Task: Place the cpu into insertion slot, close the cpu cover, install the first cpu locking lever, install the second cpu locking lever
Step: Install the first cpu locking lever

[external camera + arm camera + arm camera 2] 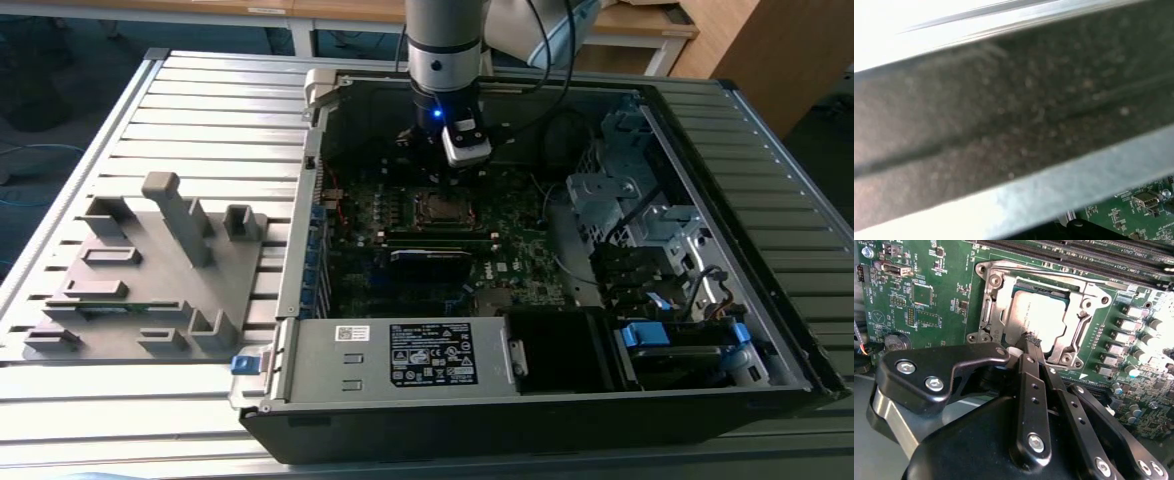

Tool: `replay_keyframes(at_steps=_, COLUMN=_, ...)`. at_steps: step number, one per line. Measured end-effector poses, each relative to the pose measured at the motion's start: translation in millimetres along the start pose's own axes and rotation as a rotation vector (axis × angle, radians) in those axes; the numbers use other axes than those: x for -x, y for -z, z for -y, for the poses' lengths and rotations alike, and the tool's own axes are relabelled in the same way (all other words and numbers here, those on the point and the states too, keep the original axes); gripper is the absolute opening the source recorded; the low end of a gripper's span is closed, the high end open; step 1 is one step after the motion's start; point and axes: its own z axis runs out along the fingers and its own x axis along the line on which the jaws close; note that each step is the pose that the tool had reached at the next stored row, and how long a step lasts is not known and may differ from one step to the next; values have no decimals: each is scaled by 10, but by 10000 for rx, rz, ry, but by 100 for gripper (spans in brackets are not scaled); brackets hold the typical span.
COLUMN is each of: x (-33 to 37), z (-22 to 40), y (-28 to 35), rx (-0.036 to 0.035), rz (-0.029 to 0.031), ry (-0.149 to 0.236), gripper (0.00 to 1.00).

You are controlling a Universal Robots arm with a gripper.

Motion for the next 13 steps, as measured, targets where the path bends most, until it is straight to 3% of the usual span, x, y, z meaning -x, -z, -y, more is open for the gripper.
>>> replay_keyframes(at_steps=13, x=6, z=0, y=48, rx=-35, rz=13, ry=8, gripper=11)
